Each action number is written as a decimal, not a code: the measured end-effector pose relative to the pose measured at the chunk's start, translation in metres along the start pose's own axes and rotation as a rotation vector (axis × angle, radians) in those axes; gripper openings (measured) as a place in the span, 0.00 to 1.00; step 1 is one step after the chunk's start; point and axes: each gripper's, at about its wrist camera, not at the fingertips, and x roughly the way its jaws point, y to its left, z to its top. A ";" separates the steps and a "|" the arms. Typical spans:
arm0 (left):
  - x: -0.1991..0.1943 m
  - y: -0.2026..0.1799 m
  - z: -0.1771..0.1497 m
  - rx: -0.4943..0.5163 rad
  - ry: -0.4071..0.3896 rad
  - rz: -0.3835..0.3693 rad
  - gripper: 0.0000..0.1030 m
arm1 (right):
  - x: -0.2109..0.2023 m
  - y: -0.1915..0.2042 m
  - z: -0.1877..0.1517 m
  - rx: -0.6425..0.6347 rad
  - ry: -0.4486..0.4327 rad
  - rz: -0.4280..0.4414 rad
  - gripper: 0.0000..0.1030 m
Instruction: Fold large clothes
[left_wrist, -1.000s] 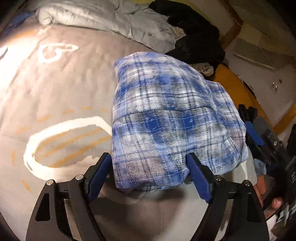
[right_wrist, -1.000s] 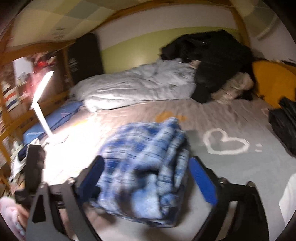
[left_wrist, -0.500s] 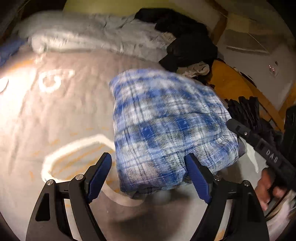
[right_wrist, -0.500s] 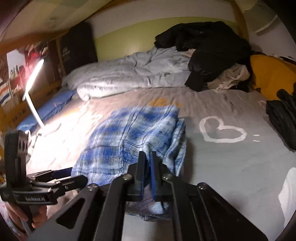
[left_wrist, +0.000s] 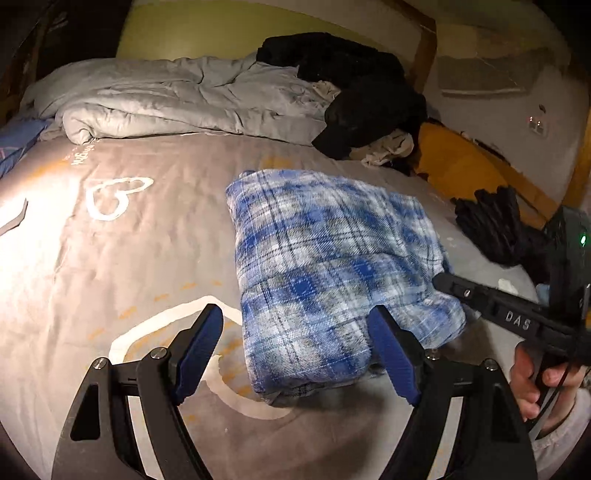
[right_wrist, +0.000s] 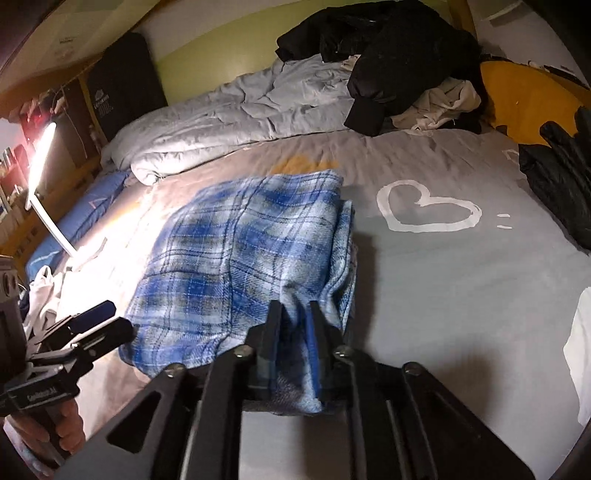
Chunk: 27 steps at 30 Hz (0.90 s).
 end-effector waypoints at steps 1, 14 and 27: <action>-0.002 0.001 0.001 -0.007 -0.007 -0.005 0.77 | -0.001 0.000 0.001 0.004 -0.005 0.004 0.23; 0.024 0.021 0.007 -0.174 0.082 -0.110 1.00 | 0.007 -0.022 0.004 0.159 0.007 0.050 0.96; 0.053 0.036 -0.013 -0.281 0.142 -0.229 0.50 | 0.042 -0.024 -0.006 0.201 0.076 0.212 0.41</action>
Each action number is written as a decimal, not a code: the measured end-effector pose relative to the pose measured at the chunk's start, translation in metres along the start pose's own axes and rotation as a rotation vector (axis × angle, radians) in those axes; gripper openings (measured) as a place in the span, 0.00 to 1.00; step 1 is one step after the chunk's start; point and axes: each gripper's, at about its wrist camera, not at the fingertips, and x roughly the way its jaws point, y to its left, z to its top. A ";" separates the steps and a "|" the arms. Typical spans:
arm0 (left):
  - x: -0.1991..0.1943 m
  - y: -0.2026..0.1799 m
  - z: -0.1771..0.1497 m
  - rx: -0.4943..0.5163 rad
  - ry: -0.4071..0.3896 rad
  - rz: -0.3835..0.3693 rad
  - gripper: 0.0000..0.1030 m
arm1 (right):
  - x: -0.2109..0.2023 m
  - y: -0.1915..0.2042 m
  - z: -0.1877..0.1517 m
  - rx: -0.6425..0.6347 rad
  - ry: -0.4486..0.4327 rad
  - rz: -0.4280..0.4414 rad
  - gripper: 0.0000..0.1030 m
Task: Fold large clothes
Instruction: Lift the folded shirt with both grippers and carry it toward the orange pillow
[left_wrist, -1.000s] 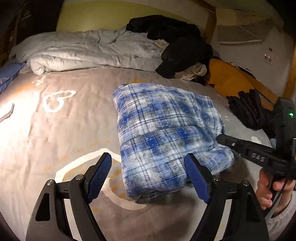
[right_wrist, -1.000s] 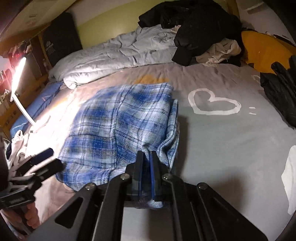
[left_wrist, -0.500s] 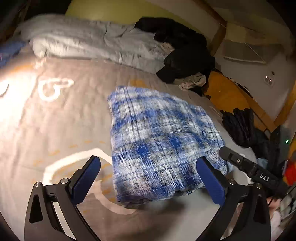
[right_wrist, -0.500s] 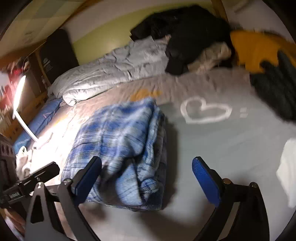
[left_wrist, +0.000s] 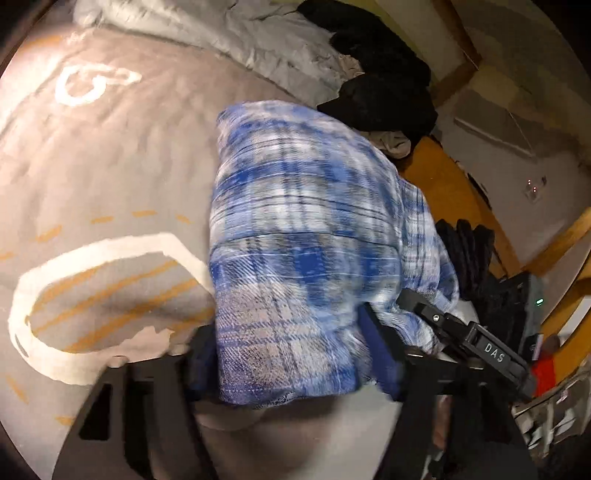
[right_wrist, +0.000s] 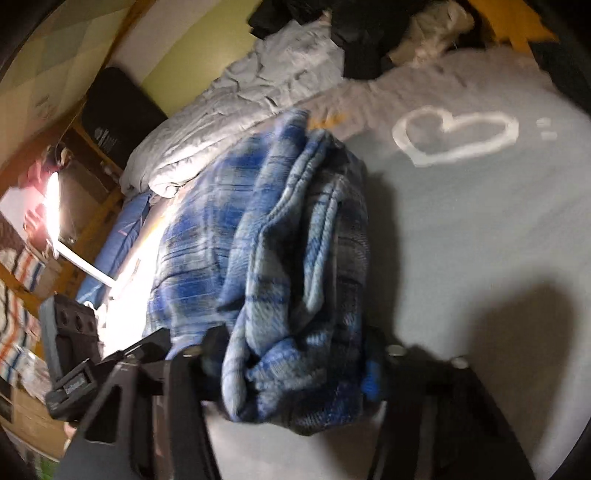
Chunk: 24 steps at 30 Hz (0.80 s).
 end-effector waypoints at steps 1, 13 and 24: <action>-0.004 -0.006 0.000 0.033 -0.018 0.022 0.45 | -0.003 0.005 -0.001 -0.020 -0.014 -0.010 0.38; -0.039 -0.080 -0.013 0.385 -0.235 0.163 0.29 | -0.051 0.046 -0.003 -0.237 -0.188 -0.112 0.31; -0.043 -0.177 0.026 0.542 -0.315 0.060 0.28 | -0.138 0.056 0.028 -0.356 -0.406 -0.284 0.31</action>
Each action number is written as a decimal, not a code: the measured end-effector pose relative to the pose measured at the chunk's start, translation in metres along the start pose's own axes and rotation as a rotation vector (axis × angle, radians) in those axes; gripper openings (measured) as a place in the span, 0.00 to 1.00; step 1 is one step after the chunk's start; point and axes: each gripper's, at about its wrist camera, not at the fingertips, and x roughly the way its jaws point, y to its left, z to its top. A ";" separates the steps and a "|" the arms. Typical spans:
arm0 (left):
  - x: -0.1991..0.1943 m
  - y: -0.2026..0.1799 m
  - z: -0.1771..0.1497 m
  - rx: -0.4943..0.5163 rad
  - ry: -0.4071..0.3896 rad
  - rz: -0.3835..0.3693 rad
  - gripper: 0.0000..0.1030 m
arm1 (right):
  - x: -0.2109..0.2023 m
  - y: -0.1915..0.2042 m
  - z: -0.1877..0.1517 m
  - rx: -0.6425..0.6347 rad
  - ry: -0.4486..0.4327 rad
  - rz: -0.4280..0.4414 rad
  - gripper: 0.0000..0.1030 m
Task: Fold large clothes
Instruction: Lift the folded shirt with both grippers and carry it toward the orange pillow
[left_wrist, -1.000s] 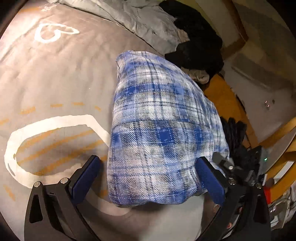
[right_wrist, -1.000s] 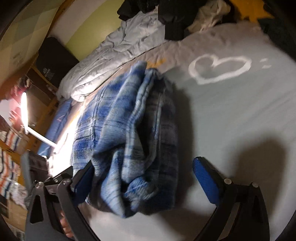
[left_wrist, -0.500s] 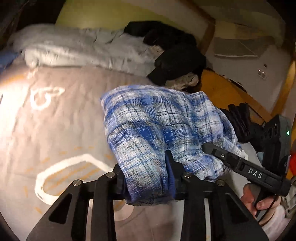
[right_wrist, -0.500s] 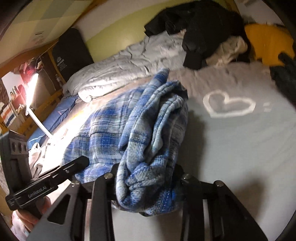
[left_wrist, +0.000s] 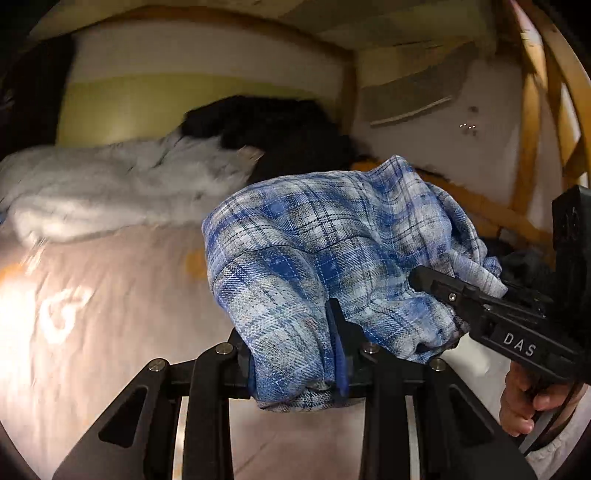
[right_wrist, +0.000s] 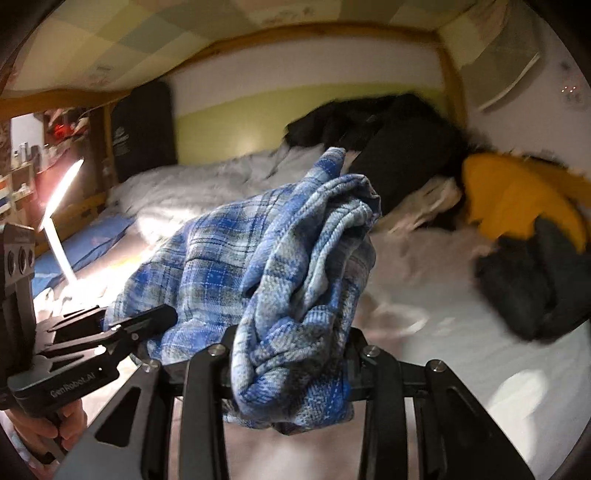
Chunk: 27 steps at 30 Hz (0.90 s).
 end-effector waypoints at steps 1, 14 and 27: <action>0.007 -0.013 0.013 0.019 -0.015 -0.023 0.28 | -0.006 -0.010 0.007 0.000 -0.020 -0.023 0.31; 0.165 -0.187 0.108 0.101 -0.068 -0.360 0.28 | -0.066 -0.210 0.068 0.150 -0.210 -0.507 0.31; 0.343 -0.223 0.051 0.145 0.215 -0.177 0.31 | 0.049 -0.354 0.018 0.365 0.022 -0.534 0.39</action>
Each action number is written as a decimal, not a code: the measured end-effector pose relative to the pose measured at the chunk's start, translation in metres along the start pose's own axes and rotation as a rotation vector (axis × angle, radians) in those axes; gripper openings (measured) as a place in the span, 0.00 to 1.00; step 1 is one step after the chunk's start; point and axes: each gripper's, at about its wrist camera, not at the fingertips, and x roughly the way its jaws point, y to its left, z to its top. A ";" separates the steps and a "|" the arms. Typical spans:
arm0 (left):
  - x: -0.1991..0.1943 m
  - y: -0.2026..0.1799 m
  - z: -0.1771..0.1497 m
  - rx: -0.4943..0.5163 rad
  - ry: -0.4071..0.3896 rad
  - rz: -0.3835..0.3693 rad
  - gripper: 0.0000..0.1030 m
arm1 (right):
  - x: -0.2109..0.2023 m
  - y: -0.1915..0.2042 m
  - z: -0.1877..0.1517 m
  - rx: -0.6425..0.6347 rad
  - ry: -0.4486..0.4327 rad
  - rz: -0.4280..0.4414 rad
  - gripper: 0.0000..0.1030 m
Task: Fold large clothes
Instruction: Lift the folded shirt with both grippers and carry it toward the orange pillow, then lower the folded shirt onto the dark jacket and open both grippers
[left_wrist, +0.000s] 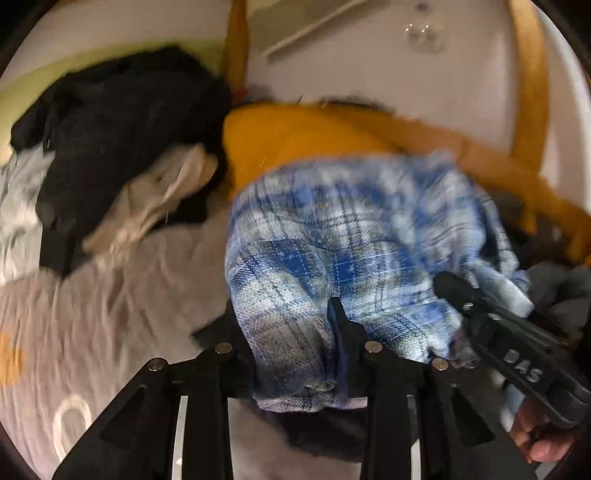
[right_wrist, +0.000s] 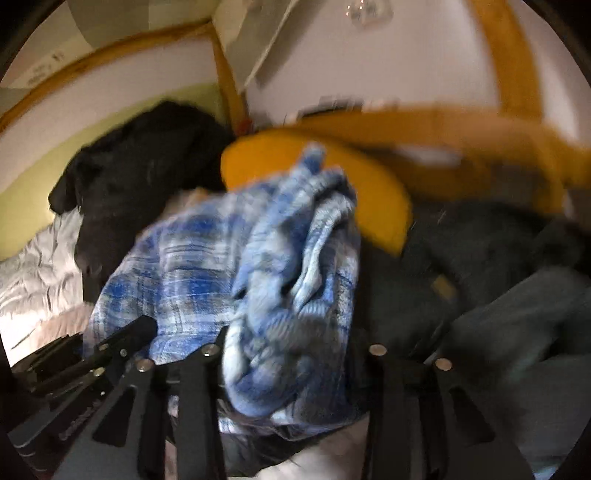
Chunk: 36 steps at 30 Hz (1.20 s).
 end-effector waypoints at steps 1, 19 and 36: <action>0.009 0.009 -0.007 -0.023 0.038 -0.018 0.31 | 0.006 0.003 -0.007 -0.006 0.012 0.000 0.40; -0.128 0.062 -0.049 0.067 -0.339 0.134 1.00 | -0.089 0.025 -0.048 -0.140 -0.302 0.019 1.00; -0.208 0.124 -0.123 0.023 -0.371 0.422 1.00 | -0.131 0.114 -0.101 -0.223 -0.424 0.142 1.00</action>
